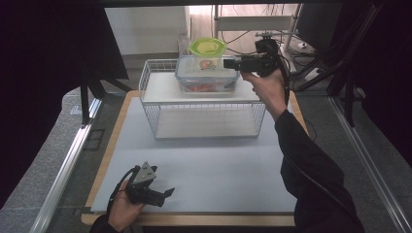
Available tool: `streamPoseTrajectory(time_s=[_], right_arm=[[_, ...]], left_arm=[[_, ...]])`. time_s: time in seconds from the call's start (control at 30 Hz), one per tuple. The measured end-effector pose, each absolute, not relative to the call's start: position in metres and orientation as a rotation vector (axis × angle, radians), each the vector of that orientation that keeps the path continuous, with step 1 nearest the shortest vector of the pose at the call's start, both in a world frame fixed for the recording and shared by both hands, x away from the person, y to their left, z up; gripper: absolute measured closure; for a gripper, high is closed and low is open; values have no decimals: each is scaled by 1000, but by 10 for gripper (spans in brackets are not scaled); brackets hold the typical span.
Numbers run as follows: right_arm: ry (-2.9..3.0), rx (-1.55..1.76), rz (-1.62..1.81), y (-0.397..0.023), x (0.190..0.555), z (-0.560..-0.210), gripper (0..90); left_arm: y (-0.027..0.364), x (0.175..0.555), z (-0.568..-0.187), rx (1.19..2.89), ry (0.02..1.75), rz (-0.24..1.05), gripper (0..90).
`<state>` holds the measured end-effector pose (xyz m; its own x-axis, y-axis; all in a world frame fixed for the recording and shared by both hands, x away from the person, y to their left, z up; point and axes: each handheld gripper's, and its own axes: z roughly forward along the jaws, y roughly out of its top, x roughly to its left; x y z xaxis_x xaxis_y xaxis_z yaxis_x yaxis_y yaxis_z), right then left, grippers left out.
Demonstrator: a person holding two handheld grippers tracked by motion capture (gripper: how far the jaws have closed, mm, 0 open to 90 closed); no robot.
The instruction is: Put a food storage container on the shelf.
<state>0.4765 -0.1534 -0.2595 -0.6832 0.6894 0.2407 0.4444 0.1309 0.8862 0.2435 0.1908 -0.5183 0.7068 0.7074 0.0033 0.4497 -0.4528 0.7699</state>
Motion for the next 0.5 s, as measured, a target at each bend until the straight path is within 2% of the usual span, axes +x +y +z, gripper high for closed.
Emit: streamPoseTrajectory(time_s=[0.5], right_arm=[[2297, 932, 1530, -165, 412, -309, 60]], left_arm=[[191, 244, -519, 2121, 878, 422, 22]])
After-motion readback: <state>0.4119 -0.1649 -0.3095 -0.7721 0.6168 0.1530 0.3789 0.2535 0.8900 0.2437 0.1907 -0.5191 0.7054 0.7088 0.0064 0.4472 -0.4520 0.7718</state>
